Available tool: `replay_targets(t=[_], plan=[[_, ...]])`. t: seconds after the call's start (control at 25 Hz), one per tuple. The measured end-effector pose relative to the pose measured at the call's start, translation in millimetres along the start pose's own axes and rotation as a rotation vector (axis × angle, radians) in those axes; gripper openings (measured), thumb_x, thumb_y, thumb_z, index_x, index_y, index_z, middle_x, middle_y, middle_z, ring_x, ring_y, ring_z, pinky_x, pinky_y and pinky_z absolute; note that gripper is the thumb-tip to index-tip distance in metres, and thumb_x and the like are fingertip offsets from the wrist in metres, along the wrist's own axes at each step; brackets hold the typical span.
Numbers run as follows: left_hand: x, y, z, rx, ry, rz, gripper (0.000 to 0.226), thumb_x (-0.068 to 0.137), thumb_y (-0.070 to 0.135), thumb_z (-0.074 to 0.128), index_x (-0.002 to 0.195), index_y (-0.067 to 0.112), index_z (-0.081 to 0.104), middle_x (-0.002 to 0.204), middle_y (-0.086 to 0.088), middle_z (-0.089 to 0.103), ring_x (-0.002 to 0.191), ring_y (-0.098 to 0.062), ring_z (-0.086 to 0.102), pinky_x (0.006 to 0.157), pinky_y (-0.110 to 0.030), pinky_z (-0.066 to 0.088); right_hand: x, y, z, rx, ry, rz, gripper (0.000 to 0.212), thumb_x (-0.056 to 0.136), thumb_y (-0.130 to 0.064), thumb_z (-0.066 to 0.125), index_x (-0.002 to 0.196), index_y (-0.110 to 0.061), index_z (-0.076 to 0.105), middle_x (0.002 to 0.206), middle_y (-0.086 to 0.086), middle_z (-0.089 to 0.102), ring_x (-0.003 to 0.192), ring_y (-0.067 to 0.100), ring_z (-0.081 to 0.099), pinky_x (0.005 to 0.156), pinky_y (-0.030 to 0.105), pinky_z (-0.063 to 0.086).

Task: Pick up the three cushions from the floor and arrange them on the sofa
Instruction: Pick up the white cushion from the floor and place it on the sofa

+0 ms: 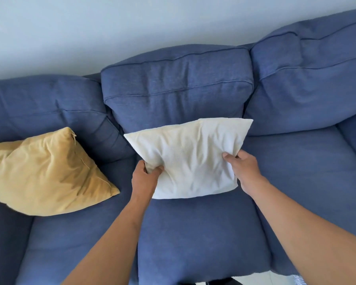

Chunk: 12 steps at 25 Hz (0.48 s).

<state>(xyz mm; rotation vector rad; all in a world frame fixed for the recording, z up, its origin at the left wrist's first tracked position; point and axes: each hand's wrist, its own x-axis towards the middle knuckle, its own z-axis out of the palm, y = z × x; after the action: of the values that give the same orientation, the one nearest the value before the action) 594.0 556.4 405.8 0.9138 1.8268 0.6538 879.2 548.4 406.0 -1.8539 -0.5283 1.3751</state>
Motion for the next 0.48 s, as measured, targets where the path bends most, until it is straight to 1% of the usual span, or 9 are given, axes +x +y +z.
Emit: replay_targets(t=[0.08, 0.12, 0.16, 0.24, 0.32, 0.36, 0.4, 0.48], plan=[[23, 3, 8, -0.006, 0.044, -0.023, 0.031, 0.084, 0.032, 0.078, 0.110, 0.027, 0.063, 0.108, 0.006, 0.074, 0.103, -0.019, 0.071, 0.092, -0.045, 0.060, 31, -3, 8, -0.042, 0.000, -0.022, 0.008, 0.095, -0.023, 0.072, 0.102, -0.027, 0.072, 0.110, -0.001, 0.076, 0.104, 0.023, 0.072, 0.095, 0.042, 0.058], [34, 1, 10, -0.008, 0.058, -0.036, 0.032, 0.084, 0.032, 0.078, 0.112, 0.027, 0.063, 0.109, 0.006, 0.074, 0.104, -0.020, 0.071, 0.092, -0.045, 0.060, 45, -2, 12, -0.067, -0.009, -0.024, 0.010, 0.095, -0.024, 0.072, 0.105, -0.025, 0.072, 0.111, -0.001, 0.076, 0.105, 0.023, 0.071, 0.095, 0.043, 0.058], [45, -2, 13, -0.009, 0.061, -0.051, 0.035, 0.083, 0.033, 0.078, 0.114, 0.027, 0.062, 0.111, 0.006, 0.073, 0.105, -0.020, 0.070, 0.094, -0.046, 0.059, 60, 2, 18, -0.100, -0.027, -0.014, 0.017, 0.094, -0.026, 0.071, 0.111, -0.022, 0.071, 0.113, -0.001, 0.074, 0.106, 0.024, 0.071, 0.095, 0.044, 0.059], [71, -16, 24, -0.005, 0.034, -0.098, 0.049, 0.082, 0.032, 0.079, 0.126, 0.024, 0.060, 0.117, 0.005, 0.072, 0.110, -0.021, 0.069, 0.099, -0.046, 0.058, 91, 15, 31, -0.223, -0.066, 0.025, 0.034, 0.093, -0.031, 0.071, 0.123, -0.016, 0.066, 0.116, 0.000, 0.071, 0.104, 0.025, 0.069, 0.093, 0.046, 0.059], [87, -21, 31, -0.002, -0.001, -0.143, 0.058, 0.083, 0.026, 0.080, 0.136, 0.020, 0.059, 0.123, 0.005, 0.072, 0.114, -0.022, 0.069, 0.102, -0.043, 0.056, 108, 24, 41, -0.318, -0.115, 0.061, 0.048, 0.089, -0.038, 0.071, 0.128, -0.011, 0.061, 0.115, 0.001, 0.066, 0.100, 0.025, 0.066, 0.085, 0.041, 0.058], [95, -22, 35, -0.004, -0.014, -0.154, 0.059, 0.083, 0.022, 0.080, 0.138, 0.018, 0.059, 0.124, 0.004, 0.072, 0.115, -0.022, 0.068, 0.103, -0.043, 0.056, 114, 28, 43, -0.331, -0.132, 0.076, 0.052, 0.088, -0.039, 0.071, 0.129, -0.010, 0.061, 0.112, 0.002, 0.064, 0.097, 0.024, 0.063, 0.079, 0.038, 0.055], [100, -21, 38, -0.001, -0.016, -0.153, 0.058, 0.083, 0.019, 0.079, 0.138, 0.017, 0.059, 0.124, 0.004, 0.072, 0.114, -0.022, 0.068, 0.103, -0.042, 0.056, 118, 30, 44, -0.334, -0.130, 0.078, 0.052, 0.087, -0.040, 0.071, 0.128, -0.009, 0.061, 0.109, 0.004, 0.063, 0.096, 0.025, 0.061, 0.076, 0.038, 0.054], [100, -17, 39, 0.014, 0.001, -0.146, 0.059, 0.083, 0.021, 0.079, 0.139, 0.018, 0.058, 0.125, 0.005, 0.071, 0.114, -0.021, 0.068, 0.102, -0.042, 0.056, 117, 32, 43, -0.357, -0.104, 0.073, 0.049, 0.085, -0.043, 0.070, 0.122, -0.012, 0.063, 0.106, 0.003, 0.066, 0.099, 0.027, 0.065, 0.087, 0.043, 0.056]])
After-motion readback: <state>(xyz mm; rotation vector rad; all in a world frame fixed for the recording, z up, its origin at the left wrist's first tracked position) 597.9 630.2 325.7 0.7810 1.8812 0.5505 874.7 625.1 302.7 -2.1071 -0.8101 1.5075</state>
